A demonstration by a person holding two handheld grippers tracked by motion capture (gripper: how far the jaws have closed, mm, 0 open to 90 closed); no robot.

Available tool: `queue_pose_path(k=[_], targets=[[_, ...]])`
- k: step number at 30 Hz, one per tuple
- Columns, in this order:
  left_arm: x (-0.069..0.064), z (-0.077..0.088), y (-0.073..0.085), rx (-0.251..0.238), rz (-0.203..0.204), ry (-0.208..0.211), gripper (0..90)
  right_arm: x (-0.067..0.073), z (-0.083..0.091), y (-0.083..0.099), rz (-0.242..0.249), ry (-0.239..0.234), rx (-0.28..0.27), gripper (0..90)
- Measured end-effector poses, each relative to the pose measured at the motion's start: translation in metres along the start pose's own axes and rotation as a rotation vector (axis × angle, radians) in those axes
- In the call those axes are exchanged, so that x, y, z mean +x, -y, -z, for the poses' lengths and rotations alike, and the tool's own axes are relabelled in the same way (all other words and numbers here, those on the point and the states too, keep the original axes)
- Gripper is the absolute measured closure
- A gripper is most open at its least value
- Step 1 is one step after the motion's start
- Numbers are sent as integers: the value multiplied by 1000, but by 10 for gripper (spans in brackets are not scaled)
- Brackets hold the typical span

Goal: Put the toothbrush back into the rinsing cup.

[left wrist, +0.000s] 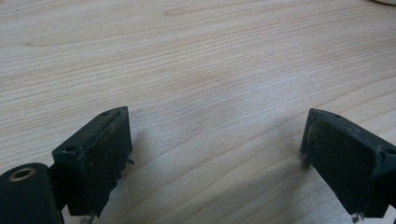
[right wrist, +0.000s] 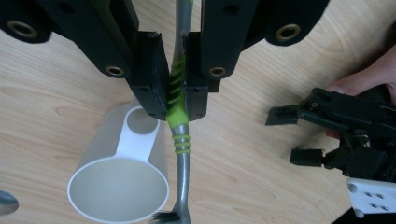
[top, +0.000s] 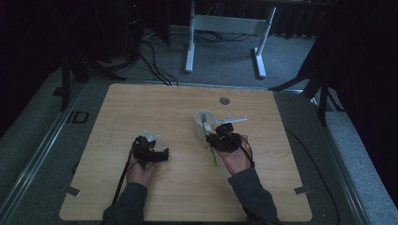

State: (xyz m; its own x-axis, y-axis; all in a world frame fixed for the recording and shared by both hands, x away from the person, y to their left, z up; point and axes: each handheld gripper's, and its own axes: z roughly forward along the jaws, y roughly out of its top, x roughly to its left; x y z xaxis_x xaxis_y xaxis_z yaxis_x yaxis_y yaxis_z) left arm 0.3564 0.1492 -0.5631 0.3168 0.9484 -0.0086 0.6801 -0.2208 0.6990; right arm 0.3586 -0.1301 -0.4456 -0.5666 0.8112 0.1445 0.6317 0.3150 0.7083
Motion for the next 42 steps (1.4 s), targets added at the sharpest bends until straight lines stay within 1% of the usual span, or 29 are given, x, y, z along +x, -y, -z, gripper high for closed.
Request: queue_pose_path(k=[1,9,14,21,34,41,42], targets=[[0,0,0,0,0,0,91,0,1,0,-1,0,-18,802],[0,0,0,-1,1,0,91,-1,5,-2,-5,0,-79,802],[0,0,0,0,0,0,91,-2,5,-2,-11,0,-106,801],[0,0,0,-1,1,0,91,-1,5,-2,-5,-4,-144,802],[0,0,0,-2,2,0,91,-3,12,-5,11,-4,-230,802],[0,0,0,-2,2,0,91,-3,12,-6,15,-2,-260,802],[0,0,0,-1,2,0,91,-4,13,-7,15,-1,-279,802]])
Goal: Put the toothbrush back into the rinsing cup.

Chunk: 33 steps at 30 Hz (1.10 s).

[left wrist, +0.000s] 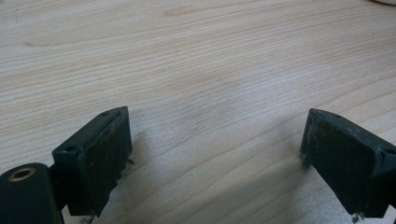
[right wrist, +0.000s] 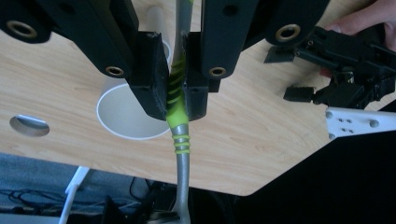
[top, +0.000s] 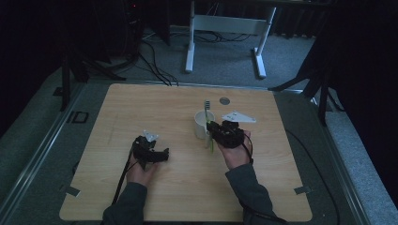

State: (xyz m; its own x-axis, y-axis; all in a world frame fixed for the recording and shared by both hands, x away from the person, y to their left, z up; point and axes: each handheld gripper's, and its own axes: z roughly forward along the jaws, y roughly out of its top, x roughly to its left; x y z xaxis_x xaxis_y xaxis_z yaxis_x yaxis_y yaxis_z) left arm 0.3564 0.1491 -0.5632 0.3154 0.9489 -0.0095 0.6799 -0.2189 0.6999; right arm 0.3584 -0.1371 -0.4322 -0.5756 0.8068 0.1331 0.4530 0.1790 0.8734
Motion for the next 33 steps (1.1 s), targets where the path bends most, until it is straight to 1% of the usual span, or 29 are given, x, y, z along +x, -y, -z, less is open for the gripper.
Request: queue_pose_path(k=[8,21,27,33], targets=[[0,0,0,0,0,0,91,-4,0,0,-5,-9,-45,802],[0,0,0,0,-1,-1,91,-6,-1,2,43,11,-114,802],[0,0,0,0,-2,0,91,-6,0,2,64,12,-142,803],[0,0,0,0,-1,0,91,-7,1,1,69,3,-160,803]])
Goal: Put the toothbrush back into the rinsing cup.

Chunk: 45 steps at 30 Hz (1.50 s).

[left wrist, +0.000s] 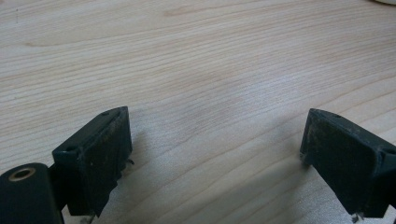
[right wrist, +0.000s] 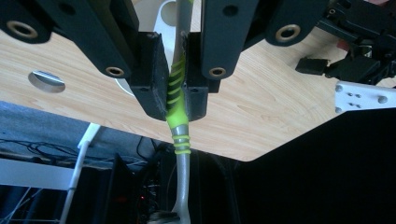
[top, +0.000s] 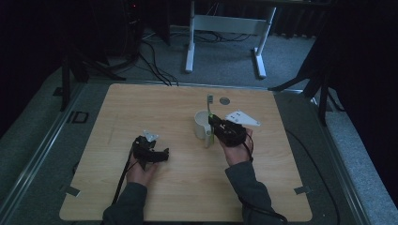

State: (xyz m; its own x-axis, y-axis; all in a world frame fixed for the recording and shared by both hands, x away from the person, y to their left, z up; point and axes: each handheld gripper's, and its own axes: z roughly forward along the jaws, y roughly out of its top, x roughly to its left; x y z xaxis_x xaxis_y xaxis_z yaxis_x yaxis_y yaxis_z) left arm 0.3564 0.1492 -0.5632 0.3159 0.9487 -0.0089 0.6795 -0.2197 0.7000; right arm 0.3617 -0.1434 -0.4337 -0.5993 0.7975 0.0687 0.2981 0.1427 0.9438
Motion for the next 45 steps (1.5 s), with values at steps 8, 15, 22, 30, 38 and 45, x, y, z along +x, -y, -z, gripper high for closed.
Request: queue_pose_path(k=[8,15,22,30,38,45], targets=[[0,0,0,0,0,0,91,-4,0,1,-13,-8,-35,803],[0,0,0,0,-1,0,91,-7,0,0,-27,-7,-67,804],[0,0,0,0,-1,0,91,-6,-1,-1,-28,-14,-87,804],[0,0,0,0,0,0,91,-6,-1,-2,-27,-20,-108,804],[0,0,0,0,0,0,91,-5,-3,-2,-36,-20,-119,804],[0,0,0,0,-1,0,91,-7,-5,-1,-42,-14,-124,804]])
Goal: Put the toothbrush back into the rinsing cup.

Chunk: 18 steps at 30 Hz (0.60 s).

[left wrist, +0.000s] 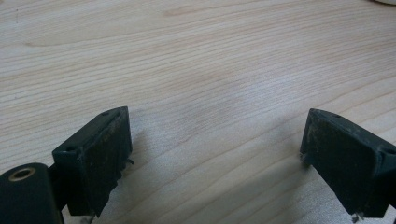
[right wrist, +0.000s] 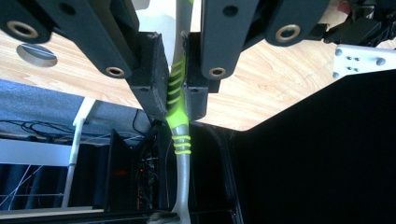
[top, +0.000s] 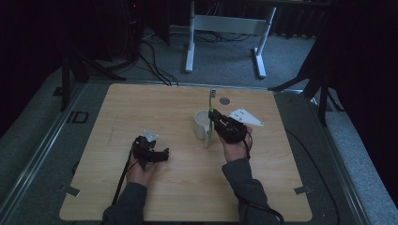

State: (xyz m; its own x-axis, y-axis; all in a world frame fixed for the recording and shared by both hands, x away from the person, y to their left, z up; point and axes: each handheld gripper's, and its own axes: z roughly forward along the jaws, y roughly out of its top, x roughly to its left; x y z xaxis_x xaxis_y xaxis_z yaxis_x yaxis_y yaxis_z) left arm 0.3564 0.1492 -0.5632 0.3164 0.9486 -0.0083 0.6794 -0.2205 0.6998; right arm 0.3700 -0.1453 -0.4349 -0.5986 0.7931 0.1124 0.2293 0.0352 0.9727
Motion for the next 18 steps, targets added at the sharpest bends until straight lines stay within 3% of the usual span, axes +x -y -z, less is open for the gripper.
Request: queue_pose_path(k=[18], targets=[[0,0,0,-1,1,0,91,-2,-7,-1,13,25,-33,803]])
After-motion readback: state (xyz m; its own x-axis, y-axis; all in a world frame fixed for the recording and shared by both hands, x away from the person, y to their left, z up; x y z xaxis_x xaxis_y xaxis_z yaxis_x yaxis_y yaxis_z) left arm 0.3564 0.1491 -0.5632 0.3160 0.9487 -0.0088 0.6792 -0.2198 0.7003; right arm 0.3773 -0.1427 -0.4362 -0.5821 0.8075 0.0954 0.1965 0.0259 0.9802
